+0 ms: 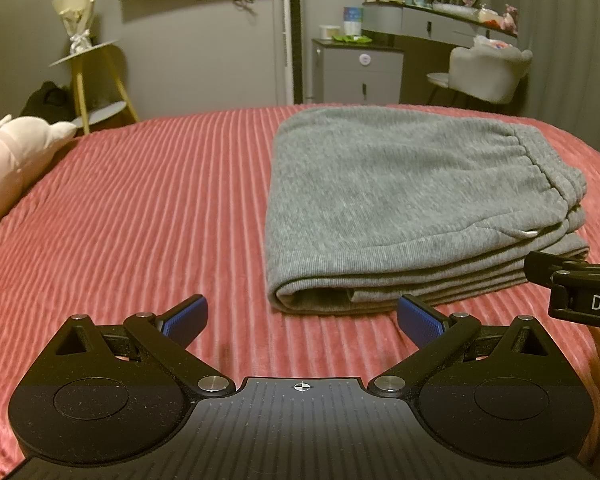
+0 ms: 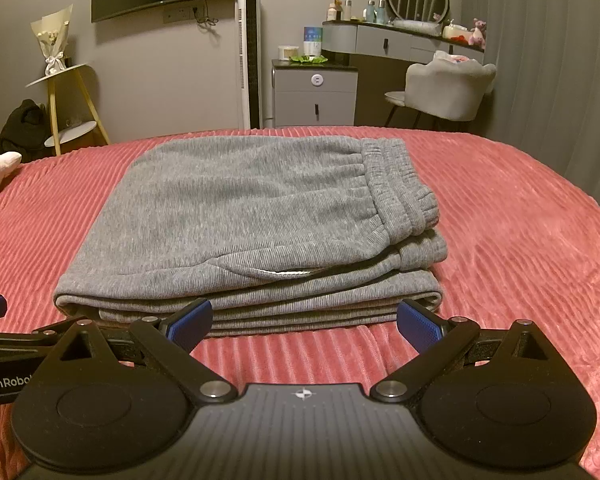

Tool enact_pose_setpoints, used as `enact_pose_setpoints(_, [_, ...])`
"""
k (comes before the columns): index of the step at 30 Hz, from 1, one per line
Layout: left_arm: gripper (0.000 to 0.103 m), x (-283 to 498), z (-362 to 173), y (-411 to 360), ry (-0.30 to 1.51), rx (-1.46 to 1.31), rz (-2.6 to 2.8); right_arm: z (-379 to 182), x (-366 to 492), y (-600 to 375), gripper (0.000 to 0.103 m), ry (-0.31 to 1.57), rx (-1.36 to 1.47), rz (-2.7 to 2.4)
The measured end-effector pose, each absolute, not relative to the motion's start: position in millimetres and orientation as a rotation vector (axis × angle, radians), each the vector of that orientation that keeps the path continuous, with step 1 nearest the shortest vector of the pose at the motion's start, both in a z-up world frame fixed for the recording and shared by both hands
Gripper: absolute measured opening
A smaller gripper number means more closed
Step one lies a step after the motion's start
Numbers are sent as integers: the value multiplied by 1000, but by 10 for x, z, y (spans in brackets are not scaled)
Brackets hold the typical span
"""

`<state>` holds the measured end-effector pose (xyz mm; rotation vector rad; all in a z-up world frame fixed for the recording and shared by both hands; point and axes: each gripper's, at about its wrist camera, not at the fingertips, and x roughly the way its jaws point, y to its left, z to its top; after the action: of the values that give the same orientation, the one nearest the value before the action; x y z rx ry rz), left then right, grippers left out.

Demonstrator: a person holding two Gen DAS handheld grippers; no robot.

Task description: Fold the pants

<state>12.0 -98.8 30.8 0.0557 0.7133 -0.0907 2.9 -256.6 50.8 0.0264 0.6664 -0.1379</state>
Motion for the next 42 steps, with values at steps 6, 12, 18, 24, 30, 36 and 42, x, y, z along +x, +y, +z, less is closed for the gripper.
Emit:
enact_pose_setpoints(6, [103,123,299,-987,715,57,-91,506,28,-2566,99,668,28,-137])
enact_pose_setpoints(12, [103,124,294,-983,715,59,-93,503,30,-2570,99,669,27,-137])
enact_pose_setpoints(18, [103,122,292,-979,715,55,-93,504,29,-2569,99,669,27,-138])
enact_pose_setpoints(24, [103,121,294,-982,713,60,-93,505,29,-2570,99,669,27,-137])
enact_pose_setpoints(30, [103,121,297,-973,711,59,-95,492,26,-2586,99,669,25,-137])
enact_pose_setpoints(36, [103,121,303,-977,710,56,-95,484,23,-2599,99,670,24,-136])
enact_pose_setpoints(42, [103,118,305,-985,706,62,-96,483,22,-2609,99,669,24,-135])
